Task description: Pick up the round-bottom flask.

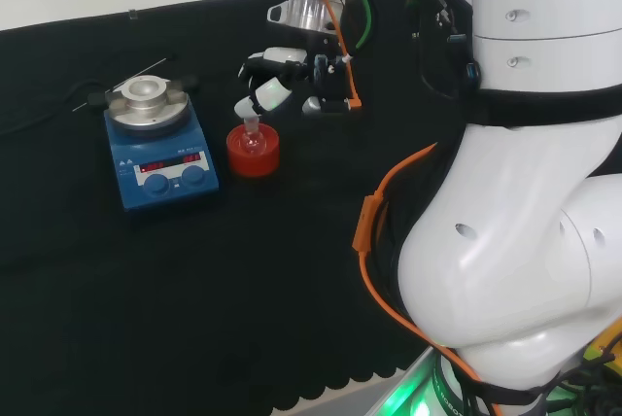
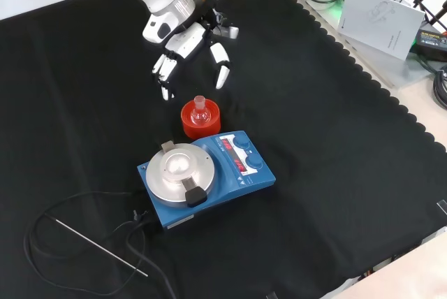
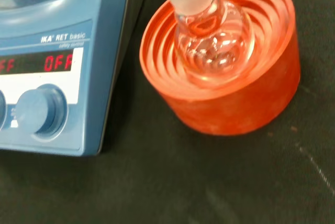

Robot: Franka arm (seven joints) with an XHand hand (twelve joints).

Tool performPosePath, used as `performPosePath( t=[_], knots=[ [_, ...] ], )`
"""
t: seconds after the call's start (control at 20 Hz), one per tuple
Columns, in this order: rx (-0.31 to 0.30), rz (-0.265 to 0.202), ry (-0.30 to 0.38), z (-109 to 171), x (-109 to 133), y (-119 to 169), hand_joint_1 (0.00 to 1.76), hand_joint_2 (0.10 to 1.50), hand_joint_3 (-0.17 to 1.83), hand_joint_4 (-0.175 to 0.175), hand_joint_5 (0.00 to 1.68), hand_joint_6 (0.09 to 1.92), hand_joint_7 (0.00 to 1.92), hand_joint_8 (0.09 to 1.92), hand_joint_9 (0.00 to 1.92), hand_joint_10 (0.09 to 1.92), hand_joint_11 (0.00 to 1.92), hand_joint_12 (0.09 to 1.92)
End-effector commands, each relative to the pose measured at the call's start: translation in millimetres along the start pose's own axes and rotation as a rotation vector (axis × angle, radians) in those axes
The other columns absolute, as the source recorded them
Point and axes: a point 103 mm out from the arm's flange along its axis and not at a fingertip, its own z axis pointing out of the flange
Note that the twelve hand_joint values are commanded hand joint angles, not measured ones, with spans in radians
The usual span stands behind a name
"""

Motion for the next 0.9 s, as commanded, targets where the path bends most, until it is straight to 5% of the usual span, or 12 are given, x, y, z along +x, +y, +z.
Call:
performPosePath(
  t=[0.05, 0.45, 0.9],
  knots=[
    [-0.069, -0.001, -0.008, -3, -5, 8, 0.66, 0.47, 0.79, -0.132, 0.15, 0.65, 0.29, 1.0, 0.32, 1.01, 0.07, 1.51],
    [-0.195, 0.008, -0.005, -5, -16, 15, 0.7, 0.45, 0.8, -0.138, 0.15, 0.67, 0.44, 1.02, 0.43, 1.0, 0.12, 1.51],
    [-0.138, -0.004, -0.008, 17, -19, 9, 0.72, 0.44, 0.81, -0.144, 0.17, 0.72, 0.47, 1.02, 0.47, 0.98, 0.12, 1.5]
  ],
)
